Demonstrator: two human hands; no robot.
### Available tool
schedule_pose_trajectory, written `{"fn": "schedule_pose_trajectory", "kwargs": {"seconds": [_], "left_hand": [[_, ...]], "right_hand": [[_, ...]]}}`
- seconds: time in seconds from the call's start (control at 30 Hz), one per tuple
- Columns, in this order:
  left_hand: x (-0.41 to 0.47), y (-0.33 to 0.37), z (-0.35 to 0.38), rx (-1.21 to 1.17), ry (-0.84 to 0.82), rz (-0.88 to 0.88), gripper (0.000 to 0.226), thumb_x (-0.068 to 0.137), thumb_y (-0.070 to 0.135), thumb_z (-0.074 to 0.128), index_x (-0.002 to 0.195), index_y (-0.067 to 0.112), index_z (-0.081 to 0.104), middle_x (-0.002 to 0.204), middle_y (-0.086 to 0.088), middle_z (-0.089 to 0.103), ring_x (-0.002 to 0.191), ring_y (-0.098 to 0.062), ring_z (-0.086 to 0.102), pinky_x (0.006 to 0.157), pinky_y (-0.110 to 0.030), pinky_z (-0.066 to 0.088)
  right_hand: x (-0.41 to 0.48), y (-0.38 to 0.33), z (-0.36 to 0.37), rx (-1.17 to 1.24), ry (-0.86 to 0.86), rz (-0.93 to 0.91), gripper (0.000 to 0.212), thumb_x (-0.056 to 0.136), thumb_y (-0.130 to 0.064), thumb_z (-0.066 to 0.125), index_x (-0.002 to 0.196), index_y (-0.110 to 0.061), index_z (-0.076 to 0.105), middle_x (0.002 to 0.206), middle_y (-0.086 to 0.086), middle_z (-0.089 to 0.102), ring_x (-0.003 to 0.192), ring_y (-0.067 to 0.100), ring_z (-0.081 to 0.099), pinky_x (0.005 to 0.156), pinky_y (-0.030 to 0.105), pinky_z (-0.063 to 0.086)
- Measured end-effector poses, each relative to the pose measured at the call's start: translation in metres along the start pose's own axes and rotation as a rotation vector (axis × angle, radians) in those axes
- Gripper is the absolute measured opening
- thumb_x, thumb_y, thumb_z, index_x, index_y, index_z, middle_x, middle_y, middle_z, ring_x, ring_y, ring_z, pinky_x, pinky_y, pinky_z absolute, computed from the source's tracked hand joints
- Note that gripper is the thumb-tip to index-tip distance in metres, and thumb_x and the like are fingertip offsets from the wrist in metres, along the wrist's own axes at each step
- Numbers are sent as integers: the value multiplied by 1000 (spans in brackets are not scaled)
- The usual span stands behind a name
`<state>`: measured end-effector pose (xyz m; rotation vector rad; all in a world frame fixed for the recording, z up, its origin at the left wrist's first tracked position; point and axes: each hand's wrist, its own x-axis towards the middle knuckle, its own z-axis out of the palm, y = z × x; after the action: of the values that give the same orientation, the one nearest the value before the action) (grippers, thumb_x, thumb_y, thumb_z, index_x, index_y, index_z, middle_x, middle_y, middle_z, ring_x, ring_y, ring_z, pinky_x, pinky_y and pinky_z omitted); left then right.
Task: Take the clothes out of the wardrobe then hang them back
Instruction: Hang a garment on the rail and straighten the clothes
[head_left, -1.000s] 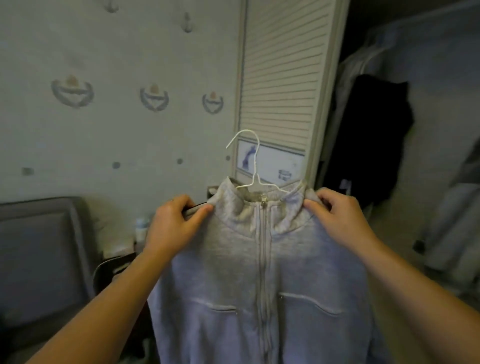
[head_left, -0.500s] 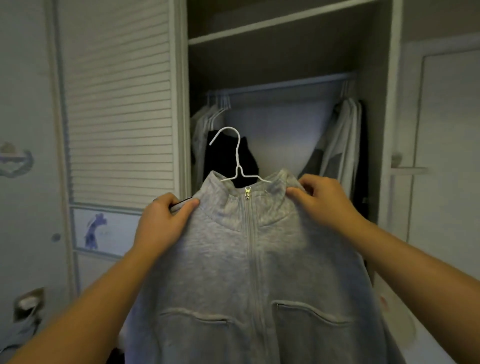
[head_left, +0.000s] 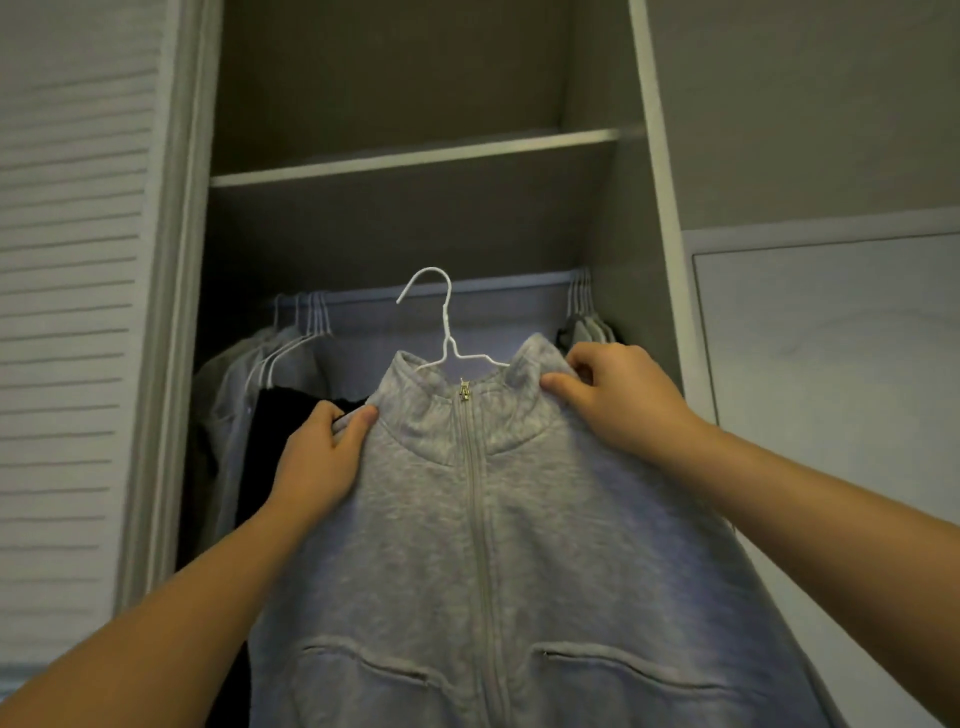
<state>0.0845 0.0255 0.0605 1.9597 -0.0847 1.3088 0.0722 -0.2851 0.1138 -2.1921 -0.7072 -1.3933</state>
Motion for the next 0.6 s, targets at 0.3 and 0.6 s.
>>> {"fn": "schedule_pose_trajectory", "kwargs": {"seconds": [0.3, 0.6], "left_hand": [[101, -28, 87, -136, -20, 37, 46, 97, 52, 51, 83, 8, 47, 78, -2, 55, 71, -17, 51, 62, -35, 39], [213, -67, 171, -287, -123, 78, 45, 97, 55, 47, 77, 16, 37, 78, -4, 53, 74, -20, 52, 65, -36, 39]], "right_hand": [[72, 7, 12, 2, -86, 61, 45, 87, -40, 68, 72, 1, 60, 64, 10, 56, 61, 19, 49, 58, 34, 35], [148, -7, 62, 114, -156, 406, 22, 81, -28, 74, 77, -7, 69, 73, 4, 67, 64, 16, 62, 60, 23, 51]]}}
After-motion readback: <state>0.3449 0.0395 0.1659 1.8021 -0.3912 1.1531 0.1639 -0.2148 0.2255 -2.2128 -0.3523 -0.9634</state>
